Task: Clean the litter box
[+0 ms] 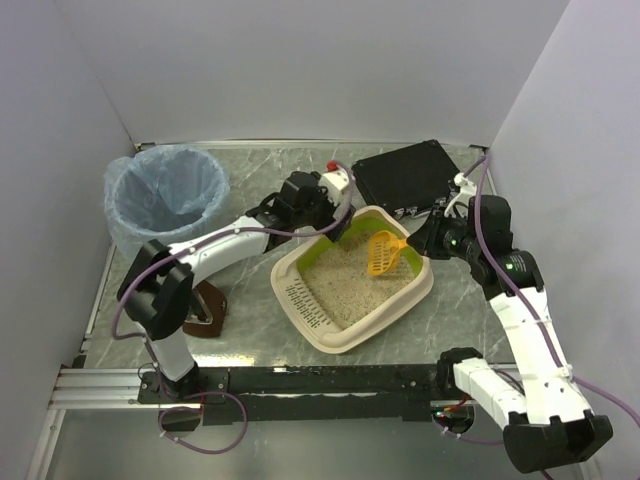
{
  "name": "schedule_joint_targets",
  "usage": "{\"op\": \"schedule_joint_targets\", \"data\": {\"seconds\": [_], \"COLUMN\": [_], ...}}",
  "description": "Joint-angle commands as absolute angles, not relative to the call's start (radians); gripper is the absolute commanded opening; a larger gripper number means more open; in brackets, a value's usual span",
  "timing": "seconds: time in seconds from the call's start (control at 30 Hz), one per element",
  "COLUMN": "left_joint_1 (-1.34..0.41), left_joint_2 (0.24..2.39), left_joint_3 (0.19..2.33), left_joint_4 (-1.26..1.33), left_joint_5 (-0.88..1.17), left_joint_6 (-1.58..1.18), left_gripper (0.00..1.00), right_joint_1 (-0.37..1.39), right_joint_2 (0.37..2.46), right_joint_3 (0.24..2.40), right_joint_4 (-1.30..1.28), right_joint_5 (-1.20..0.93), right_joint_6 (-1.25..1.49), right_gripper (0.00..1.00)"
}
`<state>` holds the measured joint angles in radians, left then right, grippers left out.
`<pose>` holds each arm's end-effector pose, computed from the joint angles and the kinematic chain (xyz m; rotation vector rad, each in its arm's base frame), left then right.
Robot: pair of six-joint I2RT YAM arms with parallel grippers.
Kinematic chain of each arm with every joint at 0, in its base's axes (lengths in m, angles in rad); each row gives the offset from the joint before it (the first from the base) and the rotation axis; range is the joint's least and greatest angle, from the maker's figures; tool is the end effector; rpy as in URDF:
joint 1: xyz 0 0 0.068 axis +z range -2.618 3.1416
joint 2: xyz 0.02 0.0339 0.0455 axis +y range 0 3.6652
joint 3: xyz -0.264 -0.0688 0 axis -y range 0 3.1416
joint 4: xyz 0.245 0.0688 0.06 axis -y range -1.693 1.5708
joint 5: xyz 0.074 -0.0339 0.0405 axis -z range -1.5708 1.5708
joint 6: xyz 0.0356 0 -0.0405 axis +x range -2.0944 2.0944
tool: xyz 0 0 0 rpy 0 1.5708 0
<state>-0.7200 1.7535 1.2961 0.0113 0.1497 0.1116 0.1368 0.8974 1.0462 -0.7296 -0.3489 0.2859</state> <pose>0.3068 -0.2762 0.2716 0.9170 1.8368 -0.5338 0.1753 0.0364 0.3566 -0.0442 2.1762 0.6188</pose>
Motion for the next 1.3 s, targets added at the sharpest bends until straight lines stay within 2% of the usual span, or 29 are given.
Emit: {"op": "schedule_joint_targets", "data": {"seconds": [0.0, 0.13, 0.17, 0.27, 0.33, 0.57, 0.8, 0.97, 1.27], "left_joint_1": [-0.718, -0.719, -0.722, -0.724, -0.724, -0.724, -0.719, -0.716, -0.713], "left_joint_2": [1.57, 1.345, 1.301, 1.145, 1.062, 0.989, 1.107, 1.173, 1.414], "left_joint_3": [1.263, 1.149, 1.059, 0.863, 0.737, 0.557, 0.621, 0.683, 0.871], "left_joint_4": [0.019, -0.147, -0.164, -0.14, -0.094, 0.063, 0.08, 0.123, 0.149], "left_joint_5": [-0.122, -0.253, -0.256, -0.22, -0.177, -0.081, -0.121, -0.086, 0.056], "left_joint_6": [-0.196, -0.501, -0.537, -0.649, -0.701, -0.825, -0.674, -0.582, -0.191], "left_gripper": [0.99, 0.99, 0.99, 0.99, 0.99, 0.99, 0.99, 0.99, 0.99], "right_joint_1": [0.135, 0.144, 0.152, 0.215, 0.299, 0.353, 0.353, 0.354, 0.356], "right_joint_2": [0.867, 0.893, 0.9, 0.939, 0.975, 1.057, 1.06, 1.06, 1.029], "right_joint_3": [1.005, 0.95, 0.94, 0.93, 0.934, 0.902, 0.905, 0.799, 0.692], "right_joint_4": [-0.651, -0.493, -0.462, -0.393, -0.38, -0.33, -0.42, -0.299, -0.157], "right_joint_5": [-0.282, -0.333, -0.342, -0.278, -0.136, 0.039, 0.058, 0.029, 0.045], "right_joint_6": [0.284, 0.282, 0.278, 0.27, 0.247, 0.36, 0.481, 0.589, 0.66], "right_gripper": [0.0, 0.0, 0.0, 0.0, 0.0, 0.0, 0.0, 0.0, 0.0]}}
